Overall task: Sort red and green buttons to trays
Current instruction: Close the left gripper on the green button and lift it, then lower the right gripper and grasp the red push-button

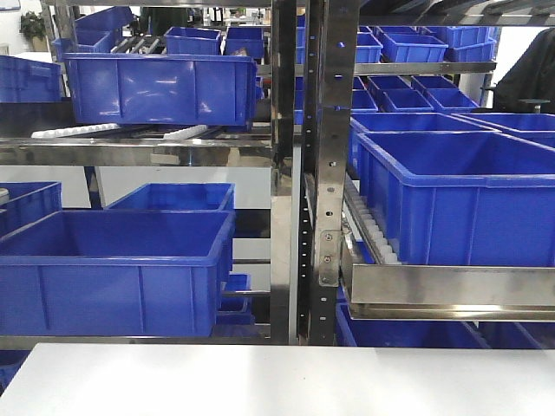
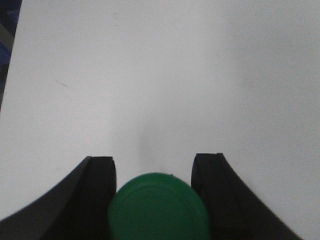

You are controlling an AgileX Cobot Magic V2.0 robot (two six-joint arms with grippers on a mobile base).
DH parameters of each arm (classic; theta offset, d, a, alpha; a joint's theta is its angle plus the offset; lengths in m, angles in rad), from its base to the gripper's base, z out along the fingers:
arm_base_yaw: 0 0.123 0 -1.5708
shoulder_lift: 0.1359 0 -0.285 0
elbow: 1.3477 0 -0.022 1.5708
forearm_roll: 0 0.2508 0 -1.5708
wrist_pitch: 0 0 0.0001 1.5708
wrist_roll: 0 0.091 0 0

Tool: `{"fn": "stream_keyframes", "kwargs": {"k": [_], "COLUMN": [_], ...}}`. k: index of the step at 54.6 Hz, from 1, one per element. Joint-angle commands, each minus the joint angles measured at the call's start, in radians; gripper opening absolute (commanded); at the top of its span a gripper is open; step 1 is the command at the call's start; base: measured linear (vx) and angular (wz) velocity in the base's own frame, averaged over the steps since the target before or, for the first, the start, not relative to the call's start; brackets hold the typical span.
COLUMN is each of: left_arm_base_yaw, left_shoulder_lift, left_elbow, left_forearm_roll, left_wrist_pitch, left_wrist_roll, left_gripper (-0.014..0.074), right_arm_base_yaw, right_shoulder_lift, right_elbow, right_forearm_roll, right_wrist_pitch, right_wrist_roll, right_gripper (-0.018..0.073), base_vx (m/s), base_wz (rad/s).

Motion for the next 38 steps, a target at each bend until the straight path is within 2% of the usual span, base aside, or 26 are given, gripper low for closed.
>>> {"fn": "stream_keyframes", "kwargs": {"k": [1, 9, 19, 24, 30, 38], "left_arm_base_yaw": [-0.008, -0.008, -0.008, -0.008, -0.008, -0.008], "left_shoulder_lift": [-0.094, -0.224, -0.369, -0.422, -0.477, -0.522], "left_elbow": [-0.019, -0.019, -0.019, -0.019, -0.019, -0.019], "left_forearm_roll": [-0.007, -0.007, -0.007, -0.007, -0.007, -0.007], "left_wrist_pitch": [-0.037, 0.018, 0.066, 0.09, 0.115, 0.118], "left_wrist_roll": [-0.007, -0.007, -0.007, -0.007, -0.007, -0.007], "left_gripper": [-0.0007, -0.0007, -0.0007, -0.0007, -0.0007, -0.0007], "right_arm_base_yaw": [0.002, 0.002, 0.002, 0.002, 0.002, 0.002], "right_shoulder_lift": [0.02, 0.063, 0.14, 0.19, 0.261, 0.387], "right_elbow": [-0.038, -0.038, -0.038, -0.038, -0.035, -0.035], "right_forearm_roll": [0.007, 0.01, -0.063, -0.11, -0.16, -0.151], "right_wrist_pitch": [0.024, 0.15, 0.152, 0.152, 0.108, -0.023], "right_wrist_roll": [-0.004, -0.005, 0.003, 0.011, 0.027, 0.04], "right_gripper": [0.0052, 0.0106, 0.0222, 0.0316, 0.0443, 0.0578], "base_vx": [0.0, 0.0, 0.0, 0.0, 0.0, 0.0], "base_wz": [0.0, 0.0, 0.0, 0.0, 0.0, 0.0]}}
